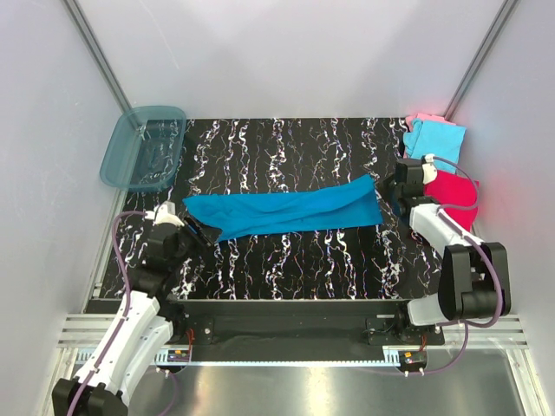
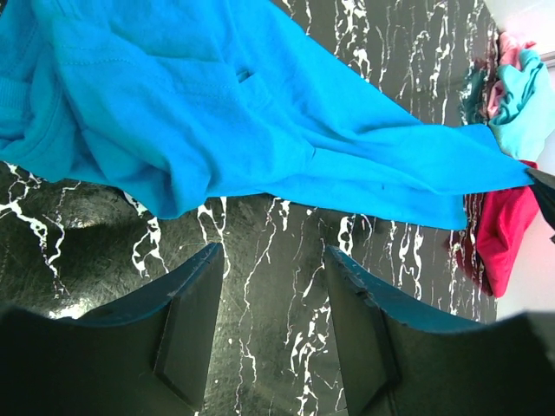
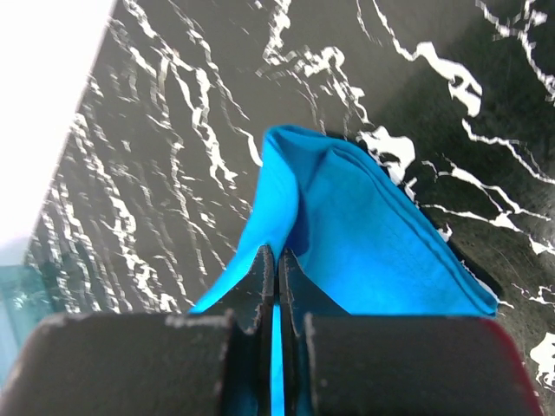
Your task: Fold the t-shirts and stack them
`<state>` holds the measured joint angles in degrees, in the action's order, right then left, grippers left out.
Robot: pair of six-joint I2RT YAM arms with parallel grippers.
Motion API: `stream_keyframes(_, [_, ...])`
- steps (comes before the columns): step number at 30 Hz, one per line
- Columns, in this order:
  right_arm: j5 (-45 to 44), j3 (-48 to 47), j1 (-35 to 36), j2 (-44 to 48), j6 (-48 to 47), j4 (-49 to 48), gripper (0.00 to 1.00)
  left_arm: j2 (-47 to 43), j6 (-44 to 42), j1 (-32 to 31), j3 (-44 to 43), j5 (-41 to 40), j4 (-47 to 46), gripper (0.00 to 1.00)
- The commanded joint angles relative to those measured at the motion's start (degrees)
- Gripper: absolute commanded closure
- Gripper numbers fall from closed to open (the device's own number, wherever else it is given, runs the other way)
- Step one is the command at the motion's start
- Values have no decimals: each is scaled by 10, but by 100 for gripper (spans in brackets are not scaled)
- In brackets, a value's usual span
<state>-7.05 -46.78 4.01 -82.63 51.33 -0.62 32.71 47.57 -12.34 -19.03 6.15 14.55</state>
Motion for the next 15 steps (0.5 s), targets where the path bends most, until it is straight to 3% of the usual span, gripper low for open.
stream_keyframes(1, [-31, -20, -9, 26, 2, 3, 100, -12, -5, -2, -27, -6, -9, 46])
stream_keyframes(6, [-29, -23, -19, 35, 0, 33, 100, -22, -4, -2, -29, -6, 0, 46])
stream_keyframes(15, [-39, 77, -30, 97, 15, 33, 100, -22, -3, -3, -36, -10, 5, 47])
